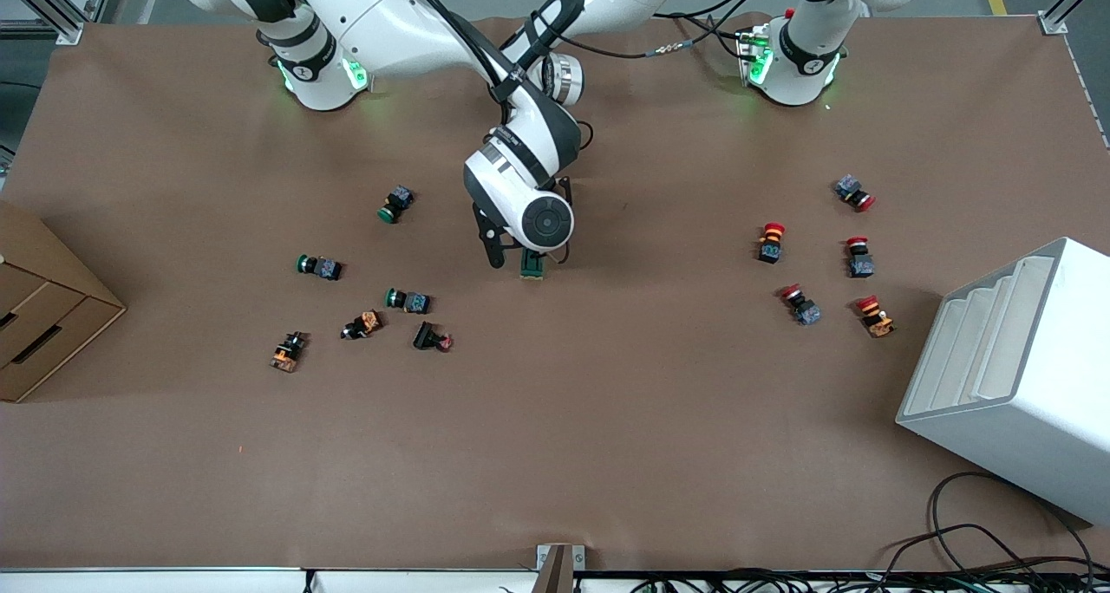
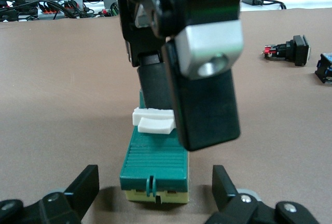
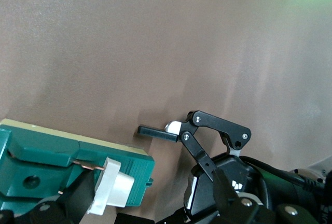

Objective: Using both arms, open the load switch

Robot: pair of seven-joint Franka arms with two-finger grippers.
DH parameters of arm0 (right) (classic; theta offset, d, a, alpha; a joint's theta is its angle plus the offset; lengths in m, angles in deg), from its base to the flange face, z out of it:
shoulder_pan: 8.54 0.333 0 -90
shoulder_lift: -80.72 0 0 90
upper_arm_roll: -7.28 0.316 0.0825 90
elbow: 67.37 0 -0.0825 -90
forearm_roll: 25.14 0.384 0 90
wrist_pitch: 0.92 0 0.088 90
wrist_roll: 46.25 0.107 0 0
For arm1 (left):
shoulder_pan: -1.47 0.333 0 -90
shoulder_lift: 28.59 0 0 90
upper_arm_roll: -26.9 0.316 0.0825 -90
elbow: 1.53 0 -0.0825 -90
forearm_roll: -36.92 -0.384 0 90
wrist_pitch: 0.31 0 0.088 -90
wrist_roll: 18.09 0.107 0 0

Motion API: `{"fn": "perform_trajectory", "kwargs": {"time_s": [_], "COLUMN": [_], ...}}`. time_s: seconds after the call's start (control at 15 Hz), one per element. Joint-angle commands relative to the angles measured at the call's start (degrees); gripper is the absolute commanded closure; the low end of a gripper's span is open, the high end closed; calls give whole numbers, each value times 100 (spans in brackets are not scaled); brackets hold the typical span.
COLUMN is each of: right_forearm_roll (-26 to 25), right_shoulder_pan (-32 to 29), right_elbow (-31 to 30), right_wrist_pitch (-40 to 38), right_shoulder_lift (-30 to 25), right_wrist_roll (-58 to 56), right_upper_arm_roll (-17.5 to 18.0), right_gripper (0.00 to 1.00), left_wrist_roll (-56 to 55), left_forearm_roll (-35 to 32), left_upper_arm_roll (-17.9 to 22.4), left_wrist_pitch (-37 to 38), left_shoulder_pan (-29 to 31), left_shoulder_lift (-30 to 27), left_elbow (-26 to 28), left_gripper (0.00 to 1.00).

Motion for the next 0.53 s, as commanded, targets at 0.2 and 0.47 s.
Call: {"fn": "perform_trajectory", "kwargs": {"time_s": [0.2,0.47], "right_forearm_roll": [54,37], "right_shoulder_pan": [105,35], "right_elbow": [606,835], "right_wrist_pitch": [-30,-30], "right_shoulder_lift": [20,-51], "right_wrist_roll": [-145,-424], "right_upper_arm_roll": [72,46], "right_gripper": [0,0], "left_wrist_roll": [-121,-121], "left_forearm_roll": [-95,-95], "left_upper_arm_roll": [24,24], "left_wrist_pitch": [53,62], "left_shoulder_pan": [-39,-39], "left_shoulder_lift": [87,87], "left_elbow": [-1,-1], "left_gripper": [4,4]}}
